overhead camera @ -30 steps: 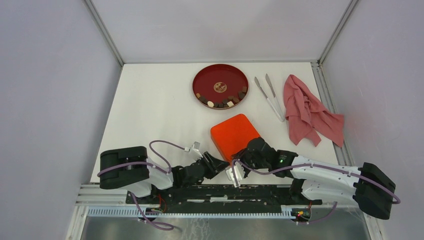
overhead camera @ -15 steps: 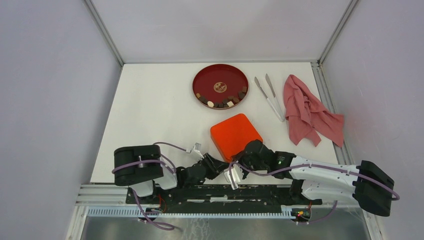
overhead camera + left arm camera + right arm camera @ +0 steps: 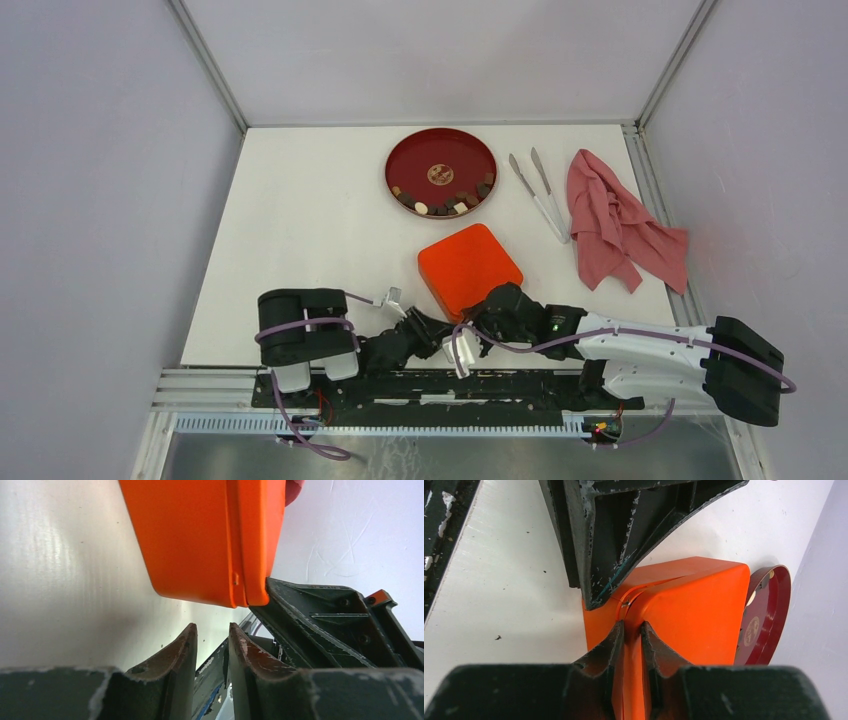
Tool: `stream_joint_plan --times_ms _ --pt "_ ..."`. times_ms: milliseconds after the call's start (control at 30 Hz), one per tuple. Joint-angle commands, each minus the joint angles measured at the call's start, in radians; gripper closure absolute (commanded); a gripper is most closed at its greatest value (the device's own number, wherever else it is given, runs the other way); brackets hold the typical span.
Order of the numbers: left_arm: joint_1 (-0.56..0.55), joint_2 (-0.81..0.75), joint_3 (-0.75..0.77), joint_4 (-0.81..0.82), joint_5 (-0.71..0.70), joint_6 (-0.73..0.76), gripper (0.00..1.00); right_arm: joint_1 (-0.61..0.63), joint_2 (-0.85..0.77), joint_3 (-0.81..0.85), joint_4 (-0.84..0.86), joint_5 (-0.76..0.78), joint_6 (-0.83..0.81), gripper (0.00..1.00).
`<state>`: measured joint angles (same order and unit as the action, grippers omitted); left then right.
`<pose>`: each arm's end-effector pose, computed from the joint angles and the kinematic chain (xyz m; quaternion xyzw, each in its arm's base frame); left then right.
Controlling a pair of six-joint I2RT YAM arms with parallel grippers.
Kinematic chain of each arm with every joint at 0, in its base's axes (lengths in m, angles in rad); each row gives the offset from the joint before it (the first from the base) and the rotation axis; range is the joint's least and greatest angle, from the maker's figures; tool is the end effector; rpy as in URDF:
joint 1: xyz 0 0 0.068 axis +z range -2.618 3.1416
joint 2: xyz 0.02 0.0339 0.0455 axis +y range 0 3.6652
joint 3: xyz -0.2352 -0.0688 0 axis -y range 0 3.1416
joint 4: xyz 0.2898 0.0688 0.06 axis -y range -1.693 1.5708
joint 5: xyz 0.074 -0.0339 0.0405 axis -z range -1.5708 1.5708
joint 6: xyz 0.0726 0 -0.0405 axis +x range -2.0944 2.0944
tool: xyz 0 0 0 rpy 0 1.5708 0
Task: Pack the chocolate
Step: Adjust the packing box at the center of the board.
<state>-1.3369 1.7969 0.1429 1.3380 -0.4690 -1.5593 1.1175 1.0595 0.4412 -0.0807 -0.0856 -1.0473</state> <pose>0.0876 -0.2262 0.0058 -0.2229 0.7674 -0.5437 0.2566 0.1205 0.2615 0.1054 -0.8083 0.4090 0.0536 0.4202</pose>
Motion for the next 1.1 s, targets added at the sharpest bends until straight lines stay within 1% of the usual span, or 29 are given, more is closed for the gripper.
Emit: stream_joint_plan --times_ms 0,233,333,433,533,633,700,733,767,833,933,1000,1067 --pt "-0.004 -0.066 0.025 -0.022 -0.022 0.029 0.63 0.01 0.001 0.042 0.024 0.045 0.035 0.83" --pt "-0.008 -0.216 0.063 -0.361 -0.03 0.039 0.59 0.01 -0.005 0.045 0.055 0.079 0.071 0.85" --pt "-0.008 -0.24 0.069 -0.441 -0.017 0.042 0.59 0.01 -0.01 0.045 0.064 0.107 0.076 0.86" --pt "-0.006 -0.277 0.069 -0.53 -0.018 0.062 0.6 0.007 -0.014 0.044 0.062 0.11 0.073 0.86" --pt "-0.006 -0.358 0.086 -0.663 -0.043 0.103 0.64 -0.003 -0.013 0.044 0.038 0.102 0.049 0.85" --pt "-0.006 -0.462 0.136 -0.876 -0.085 0.146 0.66 -0.03 -0.013 0.048 -0.01 0.089 0.01 0.84" --pt "0.008 -0.514 0.173 -0.998 -0.094 0.155 0.67 -0.063 -0.017 0.053 -0.04 0.036 -0.007 0.8" --pt "0.025 -0.531 0.176 -1.029 -0.08 0.162 0.67 -0.081 -0.02 0.06 -0.063 0.014 -0.01 0.75" --pt "0.046 -0.55 0.171 -1.034 -0.058 0.171 0.67 -0.098 -0.027 0.071 -0.086 -0.028 -0.008 0.69" --pt "0.093 -0.573 0.154 -0.998 -0.014 0.194 0.67 -0.143 -0.05 0.09 -0.12 -0.122 0.004 0.62" --pt "0.154 -0.6 0.164 -0.989 0.038 0.251 0.69 -0.206 -0.076 0.121 -0.169 -0.272 0.028 0.61" --pt "0.191 -0.615 0.193 -1.037 0.065 0.283 0.76 -0.259 -0.077 0.153 -0.213 -0.356 0.04 0.61" --pt "0.22 -0.628 0.213 -1.071 0.084 0.316 0.78 -0.312 -0.08 0.172 -0.226 -0.403 0.064 0.61"
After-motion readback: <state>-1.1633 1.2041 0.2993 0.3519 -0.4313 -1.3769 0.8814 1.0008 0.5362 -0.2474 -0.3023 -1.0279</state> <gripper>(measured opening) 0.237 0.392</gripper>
